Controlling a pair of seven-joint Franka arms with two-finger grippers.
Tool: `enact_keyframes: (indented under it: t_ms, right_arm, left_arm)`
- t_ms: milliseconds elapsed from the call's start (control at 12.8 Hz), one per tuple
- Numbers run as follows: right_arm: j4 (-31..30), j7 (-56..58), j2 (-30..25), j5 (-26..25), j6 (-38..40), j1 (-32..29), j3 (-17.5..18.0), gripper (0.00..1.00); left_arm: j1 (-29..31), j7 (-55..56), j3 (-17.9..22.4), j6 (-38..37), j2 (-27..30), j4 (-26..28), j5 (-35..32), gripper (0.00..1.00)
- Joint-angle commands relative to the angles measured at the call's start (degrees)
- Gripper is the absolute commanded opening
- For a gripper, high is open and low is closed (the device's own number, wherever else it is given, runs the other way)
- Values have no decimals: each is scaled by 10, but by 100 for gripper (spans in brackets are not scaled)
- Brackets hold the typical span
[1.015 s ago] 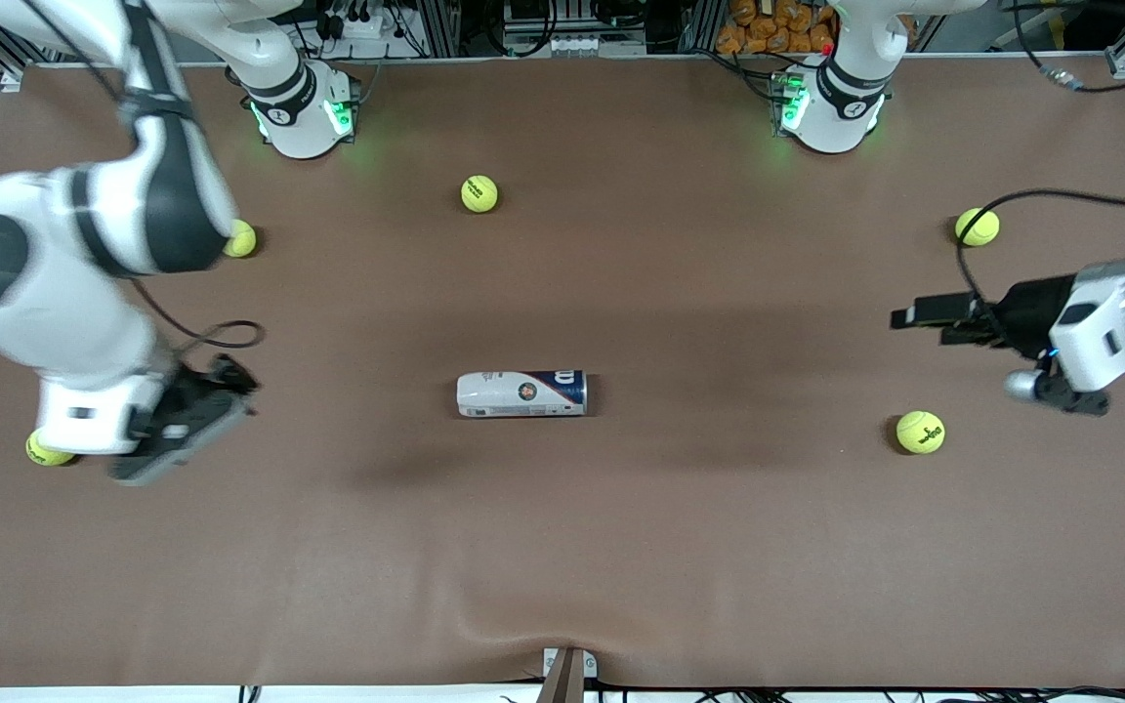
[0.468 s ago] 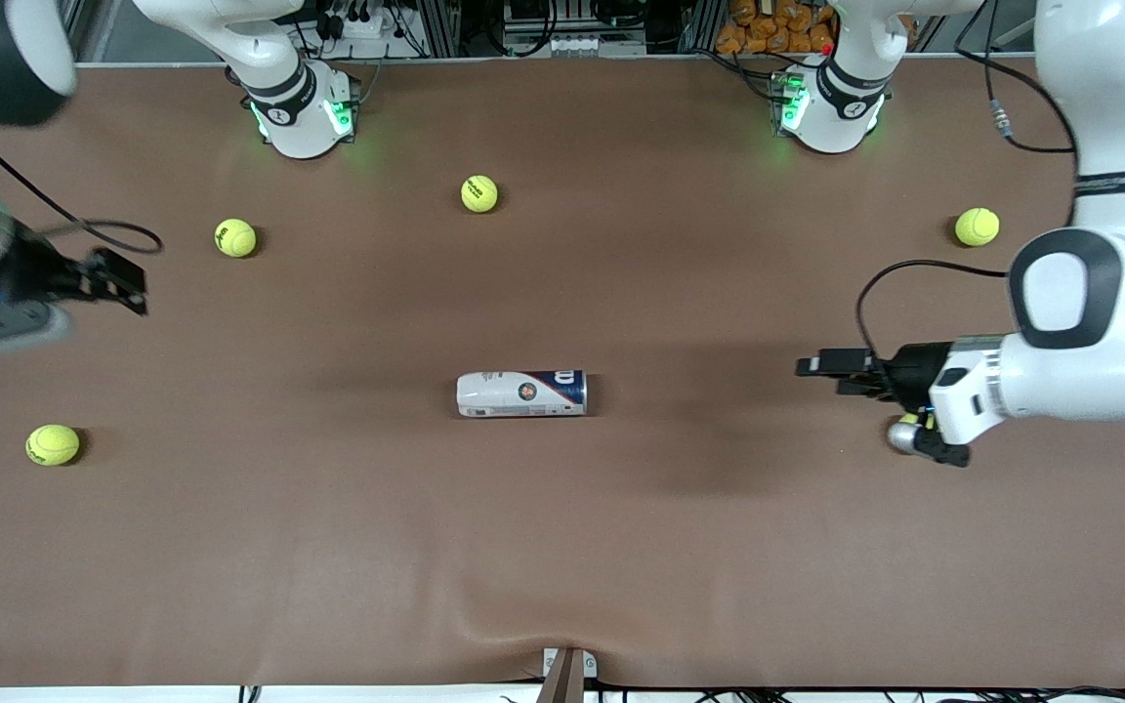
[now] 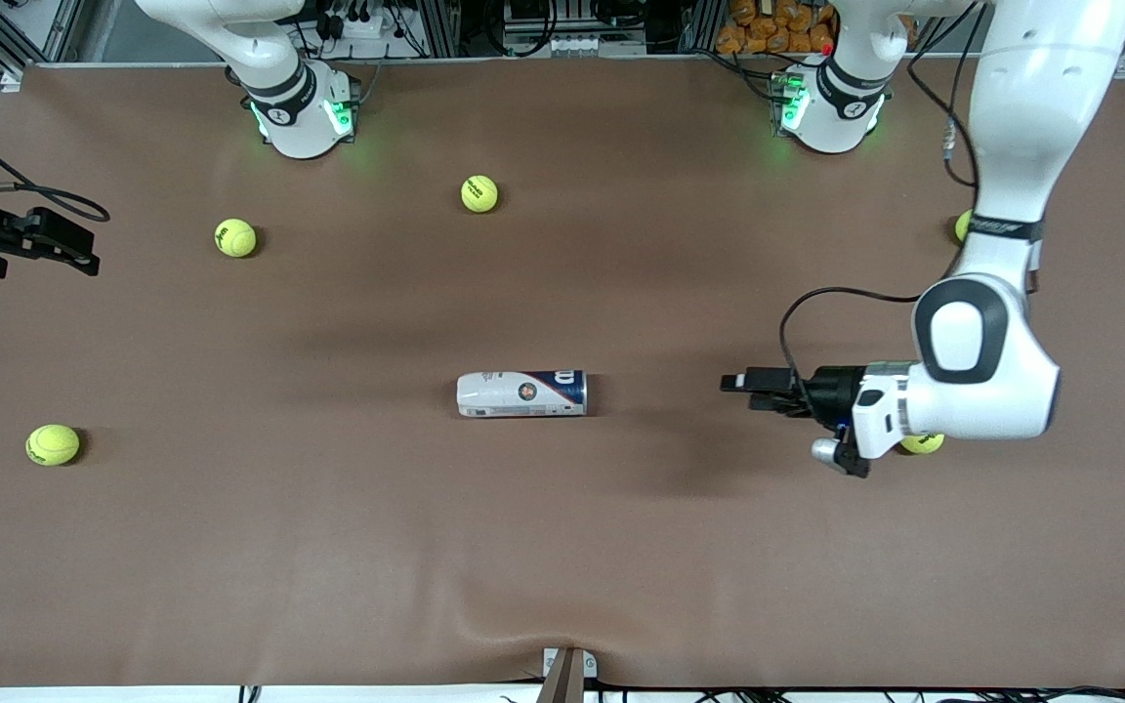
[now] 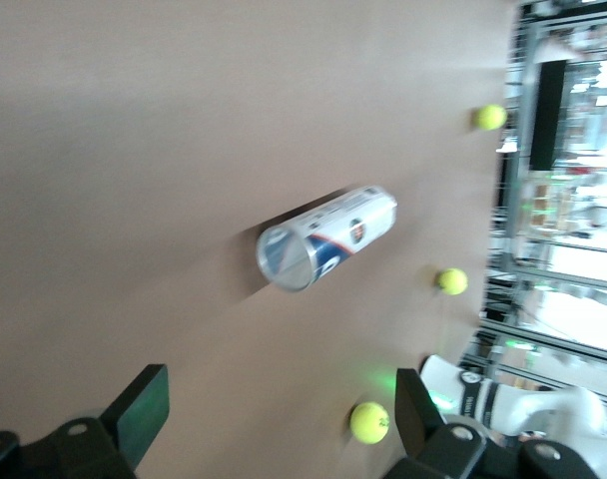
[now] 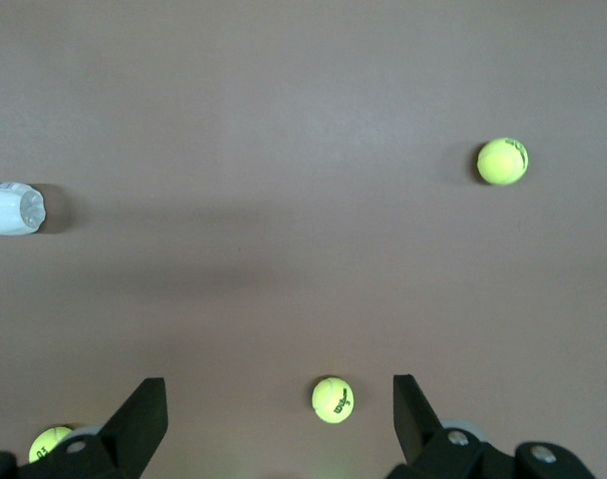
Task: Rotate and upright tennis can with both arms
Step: 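Withdraw the right gripper while the left gripper reaches toward the can, then slide the left gripper to the can's open end and grasp it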
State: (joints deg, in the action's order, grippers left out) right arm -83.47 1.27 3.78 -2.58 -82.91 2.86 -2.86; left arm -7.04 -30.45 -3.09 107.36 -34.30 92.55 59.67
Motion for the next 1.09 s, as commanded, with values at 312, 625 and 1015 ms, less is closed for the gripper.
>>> enact_keyframes:
  t_ms: [312,625,1015]
  right_arm:
    - [-10,-8,-31,21,16,-58,5,100]
    - [-9,-14,-33,60,24,-70,8,100]
    - [-8,-7,-31,56,38,-70,7,100]
  left_arm:
    - [-40,-121,-2,18,-84,-3,185,100]
    - [-71,-124,-2,22,-110,-3,233,100]
    - [-119,-141,-1,57,-134,-4,308,100]
